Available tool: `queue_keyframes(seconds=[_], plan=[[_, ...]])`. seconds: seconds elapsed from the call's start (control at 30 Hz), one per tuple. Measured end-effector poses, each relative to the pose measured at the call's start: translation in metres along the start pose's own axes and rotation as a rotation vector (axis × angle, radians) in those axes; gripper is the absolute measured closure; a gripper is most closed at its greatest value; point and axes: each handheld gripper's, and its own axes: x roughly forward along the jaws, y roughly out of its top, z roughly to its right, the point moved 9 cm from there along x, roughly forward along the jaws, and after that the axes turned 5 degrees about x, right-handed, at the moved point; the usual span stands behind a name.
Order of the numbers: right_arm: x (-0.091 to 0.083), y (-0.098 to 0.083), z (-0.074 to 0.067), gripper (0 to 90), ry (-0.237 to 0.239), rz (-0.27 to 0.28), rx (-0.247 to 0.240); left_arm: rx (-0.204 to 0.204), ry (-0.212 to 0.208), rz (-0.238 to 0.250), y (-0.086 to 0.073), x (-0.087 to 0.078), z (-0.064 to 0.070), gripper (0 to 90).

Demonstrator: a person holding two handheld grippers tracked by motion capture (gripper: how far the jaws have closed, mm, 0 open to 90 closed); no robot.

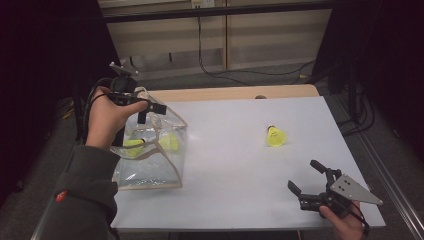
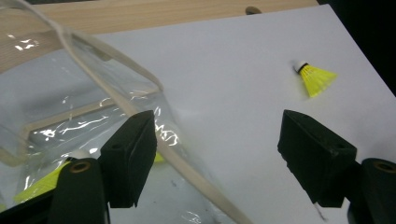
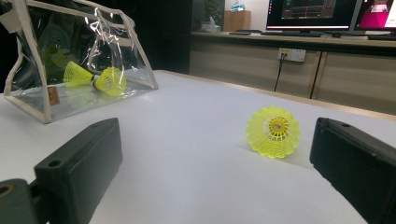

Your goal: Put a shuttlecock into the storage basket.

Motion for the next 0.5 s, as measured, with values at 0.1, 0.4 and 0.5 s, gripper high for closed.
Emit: queue_keyframes(seconds=[0.1, 0.4, 0.5], plan=[[0.000, 0.000, 0.000, 2.1, 0.000, -0.001, -0.001, 0.019, -0.015, -0.005, 0.001, 0.003, 0.008, 26.6], [0.000, 0.000, -0.001, 2.1, 0.001, -0.001, 0.003, 0.067, -0.067, -0.035, 0.000, 0.011, 0.028, 22.7], [0.000, 0.000, -0.001, 2.1, 0.001, -0.002, -0.001, 0.076, -0.077, -0.040, 0.000, 0.013, 0.033, 21.7]])
